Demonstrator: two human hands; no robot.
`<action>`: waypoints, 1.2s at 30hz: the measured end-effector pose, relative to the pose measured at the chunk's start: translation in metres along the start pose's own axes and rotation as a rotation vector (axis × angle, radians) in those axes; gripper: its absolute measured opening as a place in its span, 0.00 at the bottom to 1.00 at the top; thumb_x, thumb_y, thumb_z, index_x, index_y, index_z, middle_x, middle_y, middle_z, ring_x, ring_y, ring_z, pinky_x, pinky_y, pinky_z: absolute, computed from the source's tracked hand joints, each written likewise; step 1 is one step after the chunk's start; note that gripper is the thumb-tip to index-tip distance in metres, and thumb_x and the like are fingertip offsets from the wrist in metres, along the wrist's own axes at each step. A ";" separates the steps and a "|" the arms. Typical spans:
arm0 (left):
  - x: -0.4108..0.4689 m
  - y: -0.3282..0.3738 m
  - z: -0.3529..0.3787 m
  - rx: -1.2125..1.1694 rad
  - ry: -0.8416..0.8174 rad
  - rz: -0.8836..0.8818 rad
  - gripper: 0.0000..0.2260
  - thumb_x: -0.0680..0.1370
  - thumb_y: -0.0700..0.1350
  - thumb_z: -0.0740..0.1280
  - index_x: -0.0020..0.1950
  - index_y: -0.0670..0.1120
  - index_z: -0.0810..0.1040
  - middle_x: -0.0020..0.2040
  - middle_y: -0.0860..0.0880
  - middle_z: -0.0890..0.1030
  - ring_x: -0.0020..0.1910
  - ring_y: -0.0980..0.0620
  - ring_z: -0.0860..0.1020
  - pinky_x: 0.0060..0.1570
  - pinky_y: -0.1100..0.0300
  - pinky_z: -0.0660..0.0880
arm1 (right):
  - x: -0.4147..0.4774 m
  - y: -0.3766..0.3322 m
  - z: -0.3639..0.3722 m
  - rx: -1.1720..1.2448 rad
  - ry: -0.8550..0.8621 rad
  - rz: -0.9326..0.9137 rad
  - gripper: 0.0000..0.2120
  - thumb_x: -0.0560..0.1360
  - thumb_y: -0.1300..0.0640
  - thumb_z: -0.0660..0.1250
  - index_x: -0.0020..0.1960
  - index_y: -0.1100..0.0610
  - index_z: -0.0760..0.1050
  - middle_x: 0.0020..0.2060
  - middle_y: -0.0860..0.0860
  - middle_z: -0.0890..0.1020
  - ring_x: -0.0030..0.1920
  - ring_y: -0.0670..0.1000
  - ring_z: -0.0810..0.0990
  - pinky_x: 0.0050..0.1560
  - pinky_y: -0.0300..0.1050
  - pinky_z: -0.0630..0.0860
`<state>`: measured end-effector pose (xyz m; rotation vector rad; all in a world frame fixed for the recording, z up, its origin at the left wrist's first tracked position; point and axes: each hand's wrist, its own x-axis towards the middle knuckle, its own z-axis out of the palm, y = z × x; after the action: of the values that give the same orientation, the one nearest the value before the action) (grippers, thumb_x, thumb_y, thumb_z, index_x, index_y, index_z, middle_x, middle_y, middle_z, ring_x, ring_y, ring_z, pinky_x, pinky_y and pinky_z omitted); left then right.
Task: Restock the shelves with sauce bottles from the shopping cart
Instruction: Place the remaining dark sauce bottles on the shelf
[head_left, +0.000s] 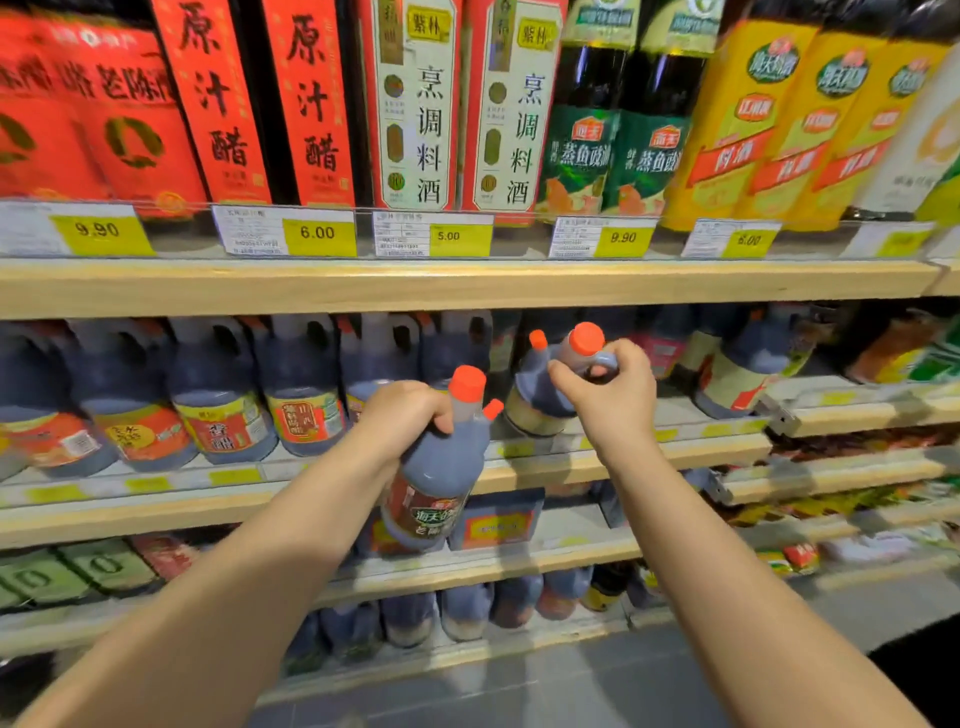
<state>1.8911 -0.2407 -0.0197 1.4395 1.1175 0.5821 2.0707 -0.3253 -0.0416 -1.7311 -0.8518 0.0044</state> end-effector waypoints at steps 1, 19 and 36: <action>-0.003 -0.001 0.005 -0.020 0.025 -0.012 0.03 0.51 0.39 0.63 0.18 0.45 0.70 0.27 0.48 0.71 0.31 0.48 0.68 0.29 0.60 0.62 | 0.006 0.004 0.000 -0.014 -0.028 -0.019 0.19 0.65 0.56 0.75 0.38 0.65 0.67 0.38 0.57 0.71 0.39 0.53 0.71 0.39 0.46 0.65; -0.013 -0.010 0.034 -0.113 0.302 -0.096 0.07 0.61 0.35 0.65 0.26 0.43 0.69 0.24 0.50 0.69 0.29 0.50 0.65 0.28 0.62 0.60 | 0.081 0.041 0.056 0.349 -0.385 0.293 0.21 0.67 0.58 0.77 0.57 0.60 0.74 0.50 0.49 0.77 0.53 0.48 0.76 0.49 0.34 0.71; 0.003 0.010 0.060 -0.214 0.128 -0.107 0.09 0.68 0.43 0.67 0.27 0.47 0.77 0.26 0.53 0.75 0.30 0.53 0.68 0.32 0.61 0.63 | 0.012 0.094 -0.004 0.205 -0.405 0.282 0.05 0.75 0.57 0.68 0.41 0.56 0.75 0.34 0.46 0.76 0.38 0.45 0.75 0.37 0.30 0.70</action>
<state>1.9470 -0.2650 -0.0233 1.1648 1.1874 0.7029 2.1310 -0.3309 -0.1142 -1.6652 -0.8542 0.6279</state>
